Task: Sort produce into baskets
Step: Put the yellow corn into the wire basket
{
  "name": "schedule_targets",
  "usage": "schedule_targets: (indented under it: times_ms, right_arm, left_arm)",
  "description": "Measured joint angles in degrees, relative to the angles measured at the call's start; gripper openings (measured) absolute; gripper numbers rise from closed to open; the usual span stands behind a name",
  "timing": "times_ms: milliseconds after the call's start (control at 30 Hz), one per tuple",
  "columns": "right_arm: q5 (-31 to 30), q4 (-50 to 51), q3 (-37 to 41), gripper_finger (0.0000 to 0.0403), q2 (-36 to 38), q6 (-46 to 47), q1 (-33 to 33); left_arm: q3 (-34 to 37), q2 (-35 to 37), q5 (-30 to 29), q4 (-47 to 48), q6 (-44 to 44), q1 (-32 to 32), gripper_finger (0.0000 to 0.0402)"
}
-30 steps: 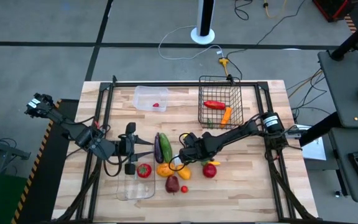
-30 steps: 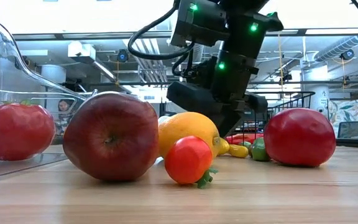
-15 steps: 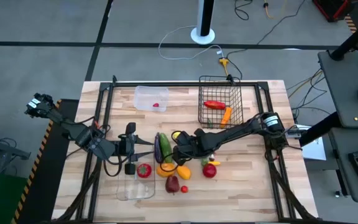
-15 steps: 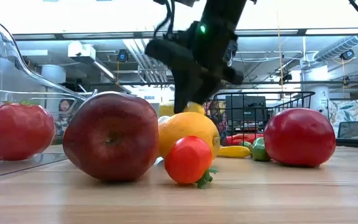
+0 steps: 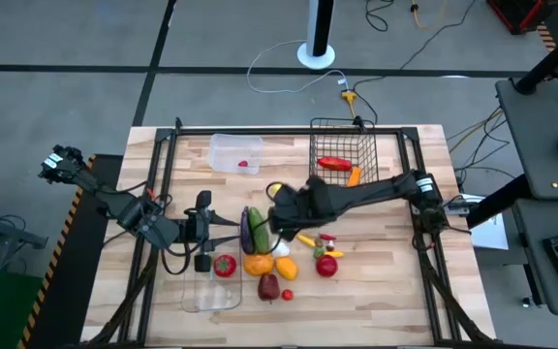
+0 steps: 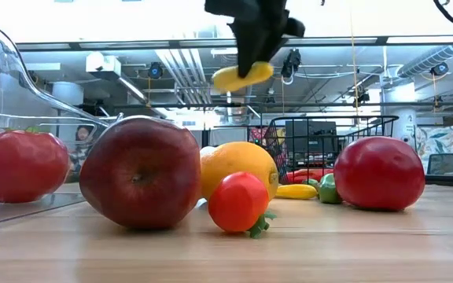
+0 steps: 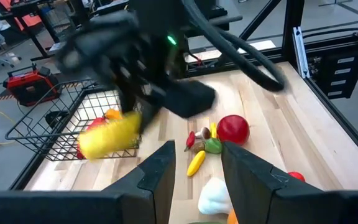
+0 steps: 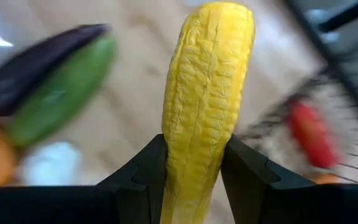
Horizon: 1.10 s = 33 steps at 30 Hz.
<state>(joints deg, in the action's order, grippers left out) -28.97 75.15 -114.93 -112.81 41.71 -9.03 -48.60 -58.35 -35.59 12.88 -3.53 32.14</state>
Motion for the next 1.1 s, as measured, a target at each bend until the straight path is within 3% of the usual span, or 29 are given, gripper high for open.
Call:
schedule_targets:
  times_ms: [167,367,600,833,1100]
  right_arm:
    - [-5.5,14.3,-5.7,0.0124,0.0,1.4,2.9]
    - [-5.8,14.9,-4.4,0.0121,2.3,-3.1,8.6]
    - [-7.3,13.6,3.3,0.0123,9.3,-4.9,15.0]
    - [-5.2,-0.4,19.9,0.0126,19.6,-9.7,23.0]
    - [10.2,-20.9,39.9,0.0121,26.8,-11.5,37.7]
  left_arm:
    - [0.0,0.0,0.0,0.0,-0.2,0.0,0.0115]
    - [0.0,0.0,0.0,-0.1,-0.2,0.0,0.0115]
    - [0.0,-0.1,0.0,0.0,-0.3,0.0,0.0115]
    - [0.0,-0.1,-1.4,0.0,-0.3,0.0,0.0115]
    - [0.0,-0.1,-1.5,0.0,-1.8,0.0,0.0115]
